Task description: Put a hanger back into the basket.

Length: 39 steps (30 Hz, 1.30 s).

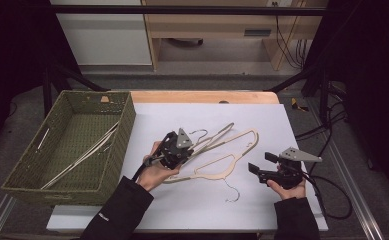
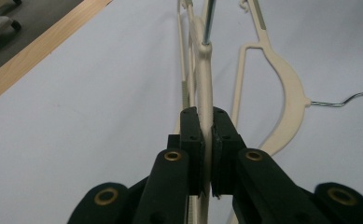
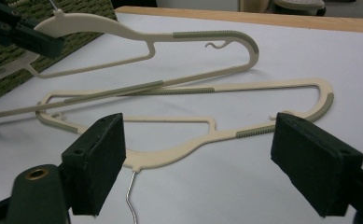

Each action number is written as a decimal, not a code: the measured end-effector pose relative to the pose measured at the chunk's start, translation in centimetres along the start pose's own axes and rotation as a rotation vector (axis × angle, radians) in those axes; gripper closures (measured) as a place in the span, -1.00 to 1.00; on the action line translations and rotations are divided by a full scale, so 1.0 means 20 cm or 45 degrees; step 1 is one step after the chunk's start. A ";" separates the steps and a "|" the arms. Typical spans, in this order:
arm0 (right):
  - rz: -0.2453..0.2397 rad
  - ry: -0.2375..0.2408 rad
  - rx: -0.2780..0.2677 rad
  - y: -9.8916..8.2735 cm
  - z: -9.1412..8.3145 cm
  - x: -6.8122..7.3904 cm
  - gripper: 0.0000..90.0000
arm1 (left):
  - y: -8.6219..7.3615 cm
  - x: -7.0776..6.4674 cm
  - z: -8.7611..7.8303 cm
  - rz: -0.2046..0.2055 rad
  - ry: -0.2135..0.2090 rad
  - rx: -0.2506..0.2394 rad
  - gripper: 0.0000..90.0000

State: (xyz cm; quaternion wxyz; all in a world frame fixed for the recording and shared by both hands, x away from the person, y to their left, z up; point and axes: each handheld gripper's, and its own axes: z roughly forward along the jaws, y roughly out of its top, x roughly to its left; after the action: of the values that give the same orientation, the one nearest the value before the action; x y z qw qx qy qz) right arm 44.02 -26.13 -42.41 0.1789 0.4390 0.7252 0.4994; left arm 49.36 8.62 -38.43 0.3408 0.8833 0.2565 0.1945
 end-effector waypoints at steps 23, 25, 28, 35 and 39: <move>-0.032 -0.012 -0.068 0.01 -0.05 0.00 -0.87 | 0.12 0.07 -0.45 -0.072 -0.080 -0.281 0.91; -0.028 -0.018 -0.077 0.01 -0.05 0.01 -0.88 | 0.15 0.08 -0.50 -0.067 -0.079 -0.301 0.90; -0.039 -0.018 -0.092 0.02 -0.06 0.01 -0.90 | 0.17 0.10 -0.59 -0.062 -0.064 -0.330 0.91; -0.064 -0.004 -0.110 0.02 -0.06 0.02 -0.90 | 0.22 0.15 -0.75 -0.054 -0.047 -0.376 0.91; -0.069 -0.010 -0.107 0.02 -0.06 0.02 -0.91 | 0.24 0.18 -0.82 -0.045 -0.019 -0.385 0.91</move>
State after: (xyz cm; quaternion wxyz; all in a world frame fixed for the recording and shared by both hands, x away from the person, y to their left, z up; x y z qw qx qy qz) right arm 43.09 -26.44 -41.39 0.2134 0.4133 0.7145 0.5227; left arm 45.23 15.99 -23.04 0.4753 0.8186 0.2373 0.2183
